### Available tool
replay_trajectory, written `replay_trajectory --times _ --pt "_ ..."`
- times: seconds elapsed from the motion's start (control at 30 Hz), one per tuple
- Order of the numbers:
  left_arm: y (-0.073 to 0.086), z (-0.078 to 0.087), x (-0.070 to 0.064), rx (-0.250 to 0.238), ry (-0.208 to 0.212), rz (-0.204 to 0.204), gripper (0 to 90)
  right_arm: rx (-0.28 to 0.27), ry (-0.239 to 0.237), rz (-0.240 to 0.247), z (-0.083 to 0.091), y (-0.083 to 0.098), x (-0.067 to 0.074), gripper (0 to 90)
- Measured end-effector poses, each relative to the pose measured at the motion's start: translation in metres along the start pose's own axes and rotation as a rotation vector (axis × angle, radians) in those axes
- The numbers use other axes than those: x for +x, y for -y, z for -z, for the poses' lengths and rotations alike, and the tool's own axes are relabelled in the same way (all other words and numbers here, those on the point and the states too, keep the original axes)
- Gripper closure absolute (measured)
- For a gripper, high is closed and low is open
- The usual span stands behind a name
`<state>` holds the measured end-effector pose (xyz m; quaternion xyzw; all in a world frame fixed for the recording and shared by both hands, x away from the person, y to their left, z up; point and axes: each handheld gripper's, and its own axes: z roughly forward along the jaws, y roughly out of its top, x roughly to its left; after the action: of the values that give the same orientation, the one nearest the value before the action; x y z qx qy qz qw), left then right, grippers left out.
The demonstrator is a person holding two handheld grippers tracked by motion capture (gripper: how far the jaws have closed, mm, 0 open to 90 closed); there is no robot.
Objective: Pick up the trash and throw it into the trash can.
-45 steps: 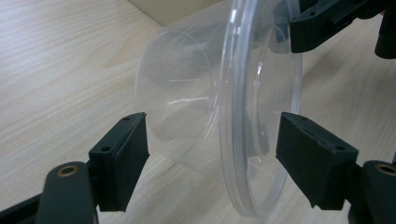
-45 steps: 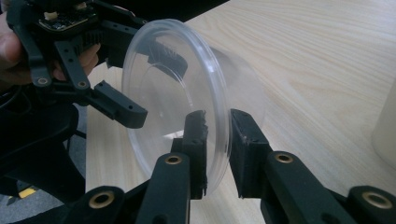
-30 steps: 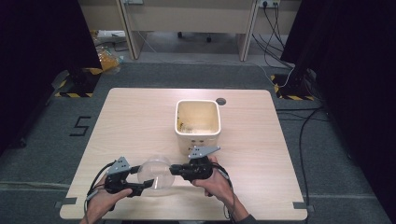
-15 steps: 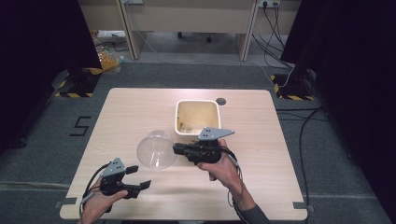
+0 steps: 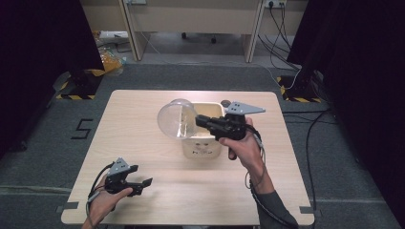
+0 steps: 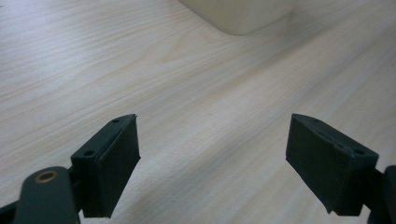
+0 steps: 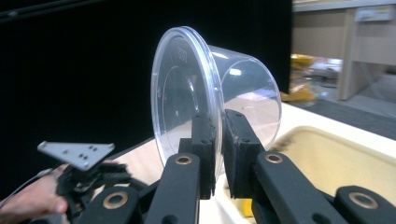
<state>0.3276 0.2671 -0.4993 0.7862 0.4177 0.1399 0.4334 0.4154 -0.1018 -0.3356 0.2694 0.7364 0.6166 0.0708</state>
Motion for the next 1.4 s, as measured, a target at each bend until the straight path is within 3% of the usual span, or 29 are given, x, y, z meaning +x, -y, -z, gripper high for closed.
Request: replay_trajectory --times 0.37,0.63,0.77,0.9,1.13,1.4 --pt "-0.005 -0.023 0.015 0.024 -0.071 -0.001 16.8 0.013 0.164 -0.053 0.02 0.004 -0.047 83.5" --pt "-0.006 -0.038 0.02 0.062 -0.087 -0.008 16.9 0.056 0.209 -0.102 0.019 0.02 -0.068 83.5" --pt "-0.005 -0.041 0.023 0.072 -0.103 -0.009 16.4 0.082 0.205 -0.107 0.014 0.024 -0.07 83.5" --pt "-0.004 -0.042 0.022 0.095 -0.133 -0.049 16.3 0.109 0.198 -0.11 0.006 0.028 -0.07 83.5" --pt "-0.004 -0.042 0.022 0.094 -0.14 -0.045 14.2 0.144 0.212 -0.128 -0.002 0.032 -0.073 83.4" --pt "-0.004 -0.043 0.021 0.092 -0.14 -0.043 14.2 0.195 0.224 -0.102 -0.01 0.033 -0.072 82.6"
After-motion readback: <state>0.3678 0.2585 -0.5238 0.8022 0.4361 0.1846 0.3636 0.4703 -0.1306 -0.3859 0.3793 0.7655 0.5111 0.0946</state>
